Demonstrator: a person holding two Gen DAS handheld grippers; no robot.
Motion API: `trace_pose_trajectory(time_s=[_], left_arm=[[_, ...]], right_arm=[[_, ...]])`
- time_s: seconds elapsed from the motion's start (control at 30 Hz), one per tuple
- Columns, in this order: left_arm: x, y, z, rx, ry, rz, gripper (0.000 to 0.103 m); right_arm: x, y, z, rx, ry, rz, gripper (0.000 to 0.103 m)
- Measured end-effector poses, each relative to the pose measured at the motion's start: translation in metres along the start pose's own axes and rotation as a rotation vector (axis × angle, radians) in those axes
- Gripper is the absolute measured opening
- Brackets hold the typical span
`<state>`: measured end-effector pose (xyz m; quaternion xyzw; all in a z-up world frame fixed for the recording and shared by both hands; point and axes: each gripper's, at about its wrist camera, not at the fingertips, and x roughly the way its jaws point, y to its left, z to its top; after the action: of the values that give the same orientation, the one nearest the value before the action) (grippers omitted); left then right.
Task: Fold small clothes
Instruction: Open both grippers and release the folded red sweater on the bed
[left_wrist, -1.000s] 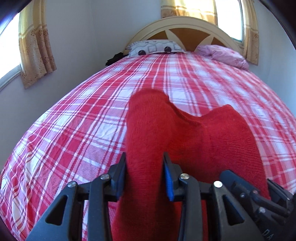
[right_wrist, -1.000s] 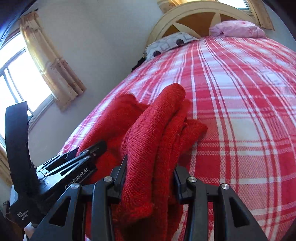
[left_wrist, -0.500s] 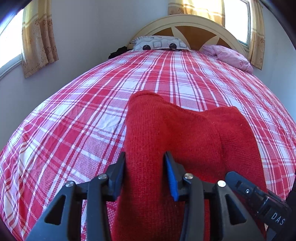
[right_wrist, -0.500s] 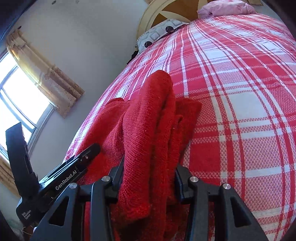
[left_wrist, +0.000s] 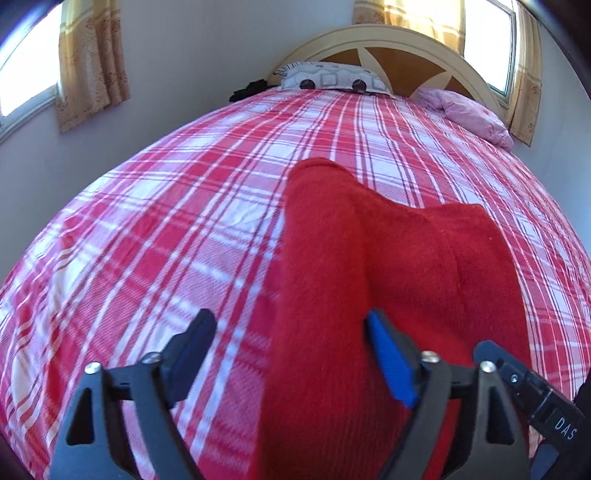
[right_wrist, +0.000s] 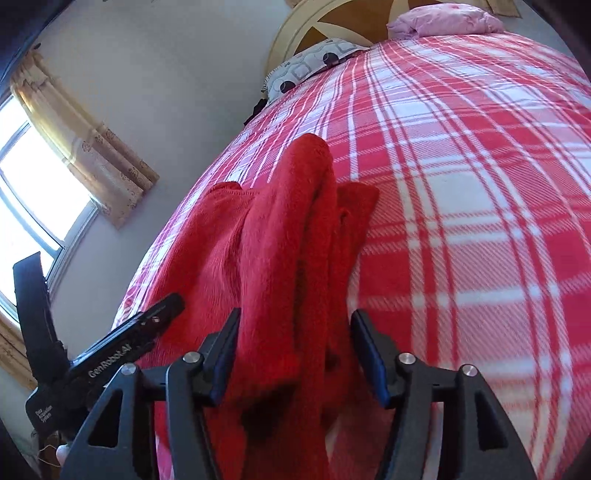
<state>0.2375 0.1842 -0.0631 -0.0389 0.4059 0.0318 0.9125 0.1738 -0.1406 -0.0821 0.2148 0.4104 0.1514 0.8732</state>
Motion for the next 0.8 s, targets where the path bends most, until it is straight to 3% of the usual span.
trace_pose_trajectory(time_s=[0.17, 0.4, 0.57, 0.7, 0.8], left_arm=[[-0.027, 0.002, -0.022, 0.024, -0.033, 0.048, 0.103], [-0.035, 0.010, -0.065, 0.010, 0.005, 0.073, 0.103], [-0.048, 0.019, -0.085, -0.038, 0.030, 0.033, 0.103], [-0.052, 0.019, -0.108, 0.000, 0.081, 0.092, 0.103], [-0.068, 0.026, -0.120, -0.022, 0.068, 0.084, 0.103]], right_arm=[[-0.030, 0.003, -0.023, -0.017, 0.014, -0.030, 0.063], [-0.055, 0.025, -0.062, -0.153, -0.032, -0.128, 0.063], [-0.065, 0.032, -0.084, -0.167, -0.040, -0.153, 0.063], [-0.078, 0.038, -0.103, -0.176, -0.035, -0.185, 0.063], [-0.092, 0.043, -0.118, -0.172, -0.034, -0.208, 0.063]])
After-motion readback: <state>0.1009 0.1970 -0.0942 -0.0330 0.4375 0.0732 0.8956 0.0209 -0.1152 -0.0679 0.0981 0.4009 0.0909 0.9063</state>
